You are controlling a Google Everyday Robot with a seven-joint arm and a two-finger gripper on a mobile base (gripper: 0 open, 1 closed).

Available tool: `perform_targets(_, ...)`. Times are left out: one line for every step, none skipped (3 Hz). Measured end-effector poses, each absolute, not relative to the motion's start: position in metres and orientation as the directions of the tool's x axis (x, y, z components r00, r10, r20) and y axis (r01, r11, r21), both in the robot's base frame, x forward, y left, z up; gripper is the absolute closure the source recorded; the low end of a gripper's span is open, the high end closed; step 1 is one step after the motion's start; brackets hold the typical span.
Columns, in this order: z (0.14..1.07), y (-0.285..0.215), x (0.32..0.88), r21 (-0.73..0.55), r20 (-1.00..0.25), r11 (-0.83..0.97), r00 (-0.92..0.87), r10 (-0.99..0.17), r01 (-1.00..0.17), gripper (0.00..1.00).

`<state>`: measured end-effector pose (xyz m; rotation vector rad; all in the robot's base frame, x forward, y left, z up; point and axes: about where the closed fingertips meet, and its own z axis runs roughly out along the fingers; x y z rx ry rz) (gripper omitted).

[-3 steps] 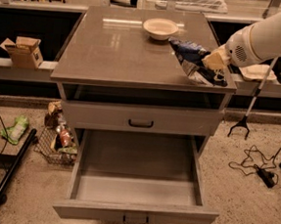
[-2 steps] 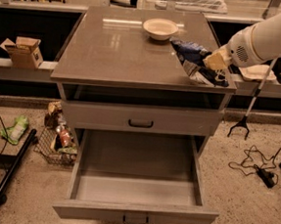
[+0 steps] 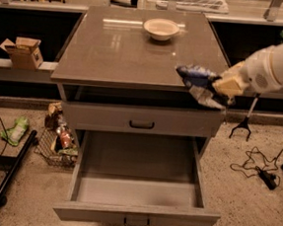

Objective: Place blue chip bag into middle drawer

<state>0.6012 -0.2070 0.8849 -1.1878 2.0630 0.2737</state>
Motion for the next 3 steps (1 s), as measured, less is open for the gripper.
perform_targets(0.856, -0.231, 0.564, -0.148, -0.691, 0.499, -0.272, -0.670, -0.854, 1.00)
perform_targets(0.820, -0.249, 0.538, -0.139, -0.678, 0.455, -0.250, -0.691, -0.879, 1.00)
perform_targets(0.820, -0.249, 0.538, -0.139, -0.678, 0.455, -0.250, -0.691, -0.879, 1.00)
